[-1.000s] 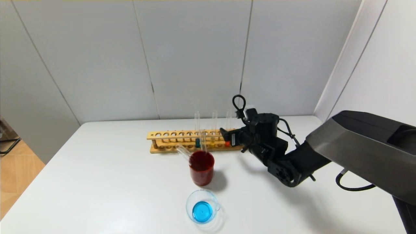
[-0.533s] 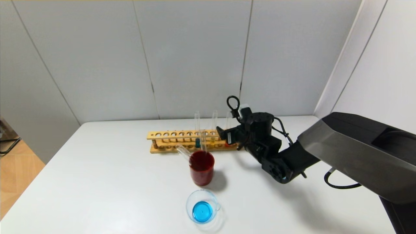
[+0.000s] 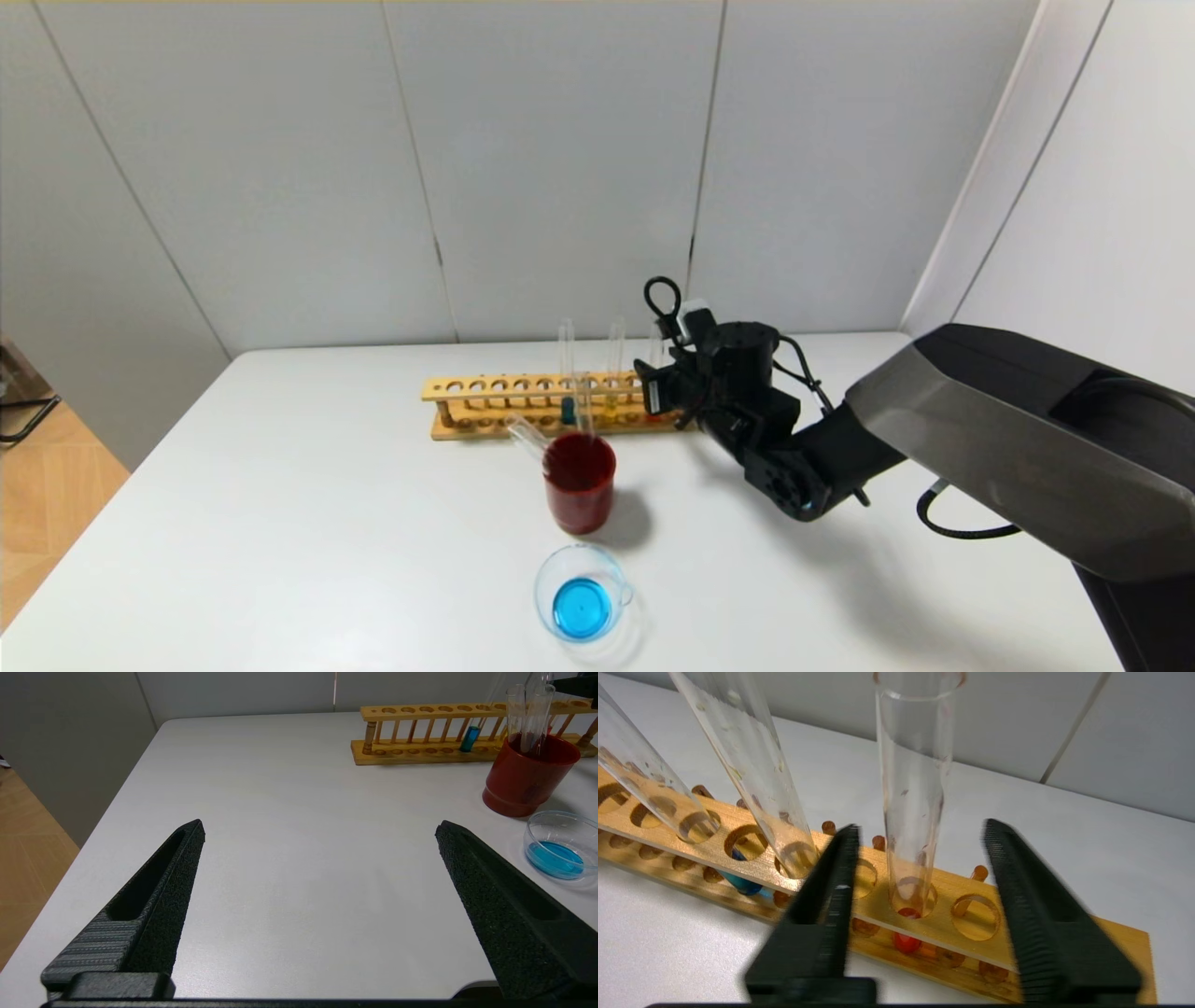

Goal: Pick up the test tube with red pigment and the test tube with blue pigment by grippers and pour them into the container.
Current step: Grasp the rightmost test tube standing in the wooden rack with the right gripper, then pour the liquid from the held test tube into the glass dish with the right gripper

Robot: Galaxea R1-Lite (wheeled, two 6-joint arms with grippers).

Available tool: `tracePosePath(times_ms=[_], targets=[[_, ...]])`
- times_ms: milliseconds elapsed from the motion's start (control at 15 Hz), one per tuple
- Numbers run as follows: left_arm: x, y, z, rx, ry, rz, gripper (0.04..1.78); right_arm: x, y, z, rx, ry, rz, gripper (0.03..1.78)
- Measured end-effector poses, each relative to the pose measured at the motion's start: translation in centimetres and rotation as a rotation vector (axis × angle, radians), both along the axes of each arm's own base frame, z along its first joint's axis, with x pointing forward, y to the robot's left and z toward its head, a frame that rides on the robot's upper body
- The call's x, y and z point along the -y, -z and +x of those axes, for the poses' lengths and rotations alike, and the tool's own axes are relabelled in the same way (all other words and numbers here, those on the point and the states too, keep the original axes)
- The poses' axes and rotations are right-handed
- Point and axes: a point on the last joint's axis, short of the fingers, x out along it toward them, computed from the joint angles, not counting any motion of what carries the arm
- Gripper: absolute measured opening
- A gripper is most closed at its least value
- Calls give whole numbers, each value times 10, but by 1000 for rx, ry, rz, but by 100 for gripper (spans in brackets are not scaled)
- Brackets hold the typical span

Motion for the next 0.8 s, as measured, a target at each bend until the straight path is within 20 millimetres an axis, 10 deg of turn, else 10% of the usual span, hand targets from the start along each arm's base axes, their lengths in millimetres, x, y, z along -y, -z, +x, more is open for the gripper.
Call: tracePosePath(times_ms=[267,800], targets=[[0,0,0,0,0,0,175,-2,-1,1,-2,-2,0,34],[0,0,0,0,-1,0,175,-3,-42,8,90,2,48,32]])
